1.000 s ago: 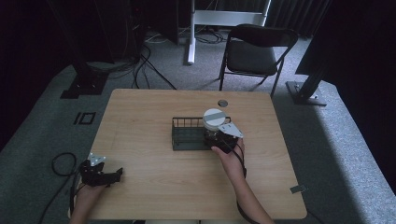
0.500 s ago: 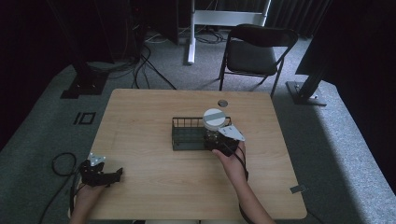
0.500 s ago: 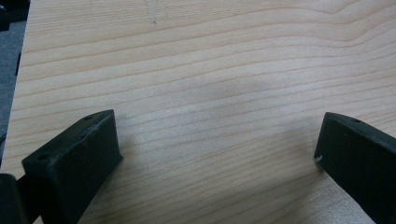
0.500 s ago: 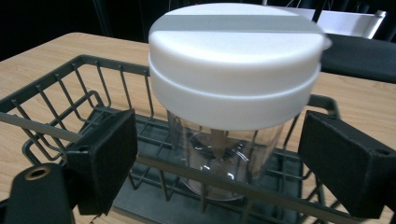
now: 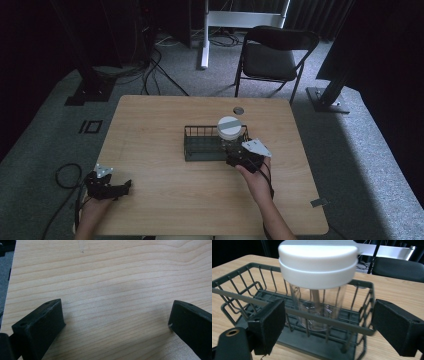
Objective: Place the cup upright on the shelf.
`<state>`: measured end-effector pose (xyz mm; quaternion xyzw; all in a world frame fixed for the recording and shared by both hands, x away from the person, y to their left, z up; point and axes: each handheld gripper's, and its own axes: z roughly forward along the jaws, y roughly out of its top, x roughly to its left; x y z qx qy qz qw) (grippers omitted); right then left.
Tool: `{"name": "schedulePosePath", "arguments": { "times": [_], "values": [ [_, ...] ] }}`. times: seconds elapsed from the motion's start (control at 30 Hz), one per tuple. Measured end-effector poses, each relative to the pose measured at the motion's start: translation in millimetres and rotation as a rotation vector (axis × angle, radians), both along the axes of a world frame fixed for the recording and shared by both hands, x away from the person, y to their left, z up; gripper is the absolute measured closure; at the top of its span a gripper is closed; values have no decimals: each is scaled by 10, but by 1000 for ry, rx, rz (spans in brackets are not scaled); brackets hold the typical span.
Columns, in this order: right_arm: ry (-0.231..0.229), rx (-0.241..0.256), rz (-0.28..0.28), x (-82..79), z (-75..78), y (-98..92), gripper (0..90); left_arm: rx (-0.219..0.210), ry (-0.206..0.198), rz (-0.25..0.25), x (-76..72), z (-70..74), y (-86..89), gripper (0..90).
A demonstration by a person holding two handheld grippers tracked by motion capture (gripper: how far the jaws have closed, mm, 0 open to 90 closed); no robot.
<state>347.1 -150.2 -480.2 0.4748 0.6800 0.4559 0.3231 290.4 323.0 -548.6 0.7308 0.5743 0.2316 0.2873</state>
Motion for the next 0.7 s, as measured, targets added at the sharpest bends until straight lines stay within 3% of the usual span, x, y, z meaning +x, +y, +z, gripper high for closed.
{"name": "schedulePosePath", "arguments": {
  "times": [0.43,0.7],
  "values": [
    [31,0,21,-124,-147,-256,132,0,0,0,0,0,0,1],
    [58,2,4,-160,-239,-368,133,0,0,0,0,0,0,1]
  ]
}}
